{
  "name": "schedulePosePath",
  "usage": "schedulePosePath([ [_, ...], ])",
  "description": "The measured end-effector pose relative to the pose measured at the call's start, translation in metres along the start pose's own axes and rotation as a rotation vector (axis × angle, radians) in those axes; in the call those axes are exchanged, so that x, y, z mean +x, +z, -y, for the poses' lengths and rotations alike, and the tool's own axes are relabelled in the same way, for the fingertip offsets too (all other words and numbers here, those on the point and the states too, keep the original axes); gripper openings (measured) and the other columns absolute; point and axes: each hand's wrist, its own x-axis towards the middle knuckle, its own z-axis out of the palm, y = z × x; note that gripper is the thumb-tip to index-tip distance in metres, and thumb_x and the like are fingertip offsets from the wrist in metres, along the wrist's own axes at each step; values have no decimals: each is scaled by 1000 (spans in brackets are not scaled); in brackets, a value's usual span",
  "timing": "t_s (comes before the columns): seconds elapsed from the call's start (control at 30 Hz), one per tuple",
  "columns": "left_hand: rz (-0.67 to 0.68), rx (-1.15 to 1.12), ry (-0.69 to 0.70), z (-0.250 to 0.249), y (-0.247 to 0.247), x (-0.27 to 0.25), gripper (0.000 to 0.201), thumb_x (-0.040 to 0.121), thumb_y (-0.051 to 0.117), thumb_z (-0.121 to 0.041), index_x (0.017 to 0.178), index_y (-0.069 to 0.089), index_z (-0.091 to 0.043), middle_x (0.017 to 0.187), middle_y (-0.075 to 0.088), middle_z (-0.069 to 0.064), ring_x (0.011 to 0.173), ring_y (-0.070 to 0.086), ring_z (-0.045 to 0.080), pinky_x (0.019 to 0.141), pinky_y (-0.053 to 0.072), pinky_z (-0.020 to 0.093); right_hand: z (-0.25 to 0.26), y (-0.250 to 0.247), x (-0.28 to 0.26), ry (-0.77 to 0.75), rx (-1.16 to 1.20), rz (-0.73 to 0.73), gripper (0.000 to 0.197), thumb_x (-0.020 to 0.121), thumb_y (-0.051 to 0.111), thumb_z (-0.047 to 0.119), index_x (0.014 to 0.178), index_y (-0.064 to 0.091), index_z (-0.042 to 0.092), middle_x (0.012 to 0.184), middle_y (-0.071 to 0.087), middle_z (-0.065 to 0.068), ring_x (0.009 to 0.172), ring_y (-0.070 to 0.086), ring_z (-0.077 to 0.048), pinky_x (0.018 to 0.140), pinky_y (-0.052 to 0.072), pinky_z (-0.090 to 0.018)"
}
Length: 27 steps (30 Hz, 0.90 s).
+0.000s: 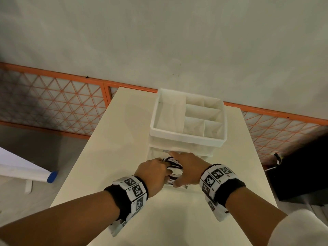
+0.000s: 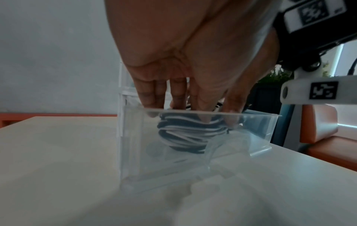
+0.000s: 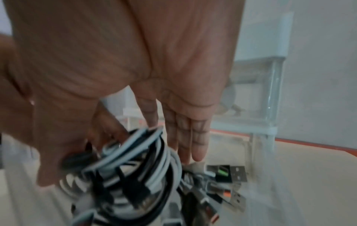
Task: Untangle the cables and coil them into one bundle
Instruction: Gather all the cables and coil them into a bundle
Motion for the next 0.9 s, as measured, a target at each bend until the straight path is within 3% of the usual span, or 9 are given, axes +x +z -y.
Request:
schedulePosePath([
  [0.13, 22, 49, -49, 0, 6, 7, 29, 97, 41, -34, 104, 69, -28, 125, 63, -10, 112, 57, 21, 72, 47, 32, 2, -8, -30, -102, -22, -151, 50, 79, 72, 41, 127, 60, 33, 115, 65, 4, 107, 60, -17, 92, 52, -38],
  [0.27, 26, 55, -114, 1, 7, 10, 29, 93, 44, -39, 104, 69, -29, 111, 66, -3, 97, 63, 27, 69, 49, 34, 6, 21, -63, -122, -117, -260, 35, 88, 69, 36, 124, 68, 36, 131, 59, 8, 126, 54, -17, 99, 49, -34],
  [0.37, 25, 49, -90, 1, 8, 11, 29, 92, 42, -38, 94, 69, -27, 104, 66, -4, 94, 62, 25, 62, 41, 31, -9, 63, -69, -188, -294, -523, 29, 77, 84, 34, 104, 77, 28, 122, 71, 2, 125, 62, -25, 91, 58, -33],
  [0.43, 23, 22, -88, 0, 7, 10, 27, 92, 42, -35, 92, 68, -26, 106, 67, -5, 95, 62, 24, 61, 40, 31, -19, 86, -65, -220, -306, -623, 27, 82, 79, 30, 107, 75, 21, 126, 70, -5, 128, 60, -29, 95, 57, -35],
  [0.53, 34, -18, -66, -5, 0, 5, 27, 95, 43, -32, 106, 67, -31, 129, 62, -6, 106, 60, 22, 73, 50, 35, -29, 104, -59, -224, -293, -694, 29, 98, 52, 30, 116, 70, 15, 133, 65, -11, 134, 54, -32, 102, 53, -40],
  [0.63, 95, -52, -56, -11, -9, -1, 36, 99, 43, -38, 132, 57, -31, 159, 32, -1, 123, 55, 27, 90, 49, 38, -33, 101, -56, -235, -256, -698, 35, 100, 43, 33, 118, 68, 16, 133, 66, -10, 136, 52, -30, 104, 52, -39],
  [0.73, 159, -60, -57, -14, -13, -5, 46, 102, 38, -43, 145, 44, -26, 166, 1, 7, 142, 35, 32, 107, 40, 41, -39, 97, -52, -241, -241, -695, 33, 99, 45, 30, 119, 67, 17, 133, 66, -8, 135, 54, -29, 106, 51, -38],
  [0.83, 185, -37, -75, -18, -7, -2, 62, 102, 30, -50, 156, 23, -20, 165, -9, 15, 153, 0, 31, 122, 15, 40, -46, 86, -46, -207, -217, -720, 25, 92, 63, 21, 117, 68, 17, 133, 66, -7, 133, 55, -28, 103, 53, -40],
  [0.9, 184, 8, -118, -21, -3, 3, 68, 102, 25, -54, 158, 12, -17, 165, -10, 16, 153, -8, 30, 124, 5, 41, -46, 77, -39, -168, -228, -707, 26, 89, 71, 19, 114, 68, 19, 131, 67, -5, 133, 56, -28, 100, 54, -41],
])
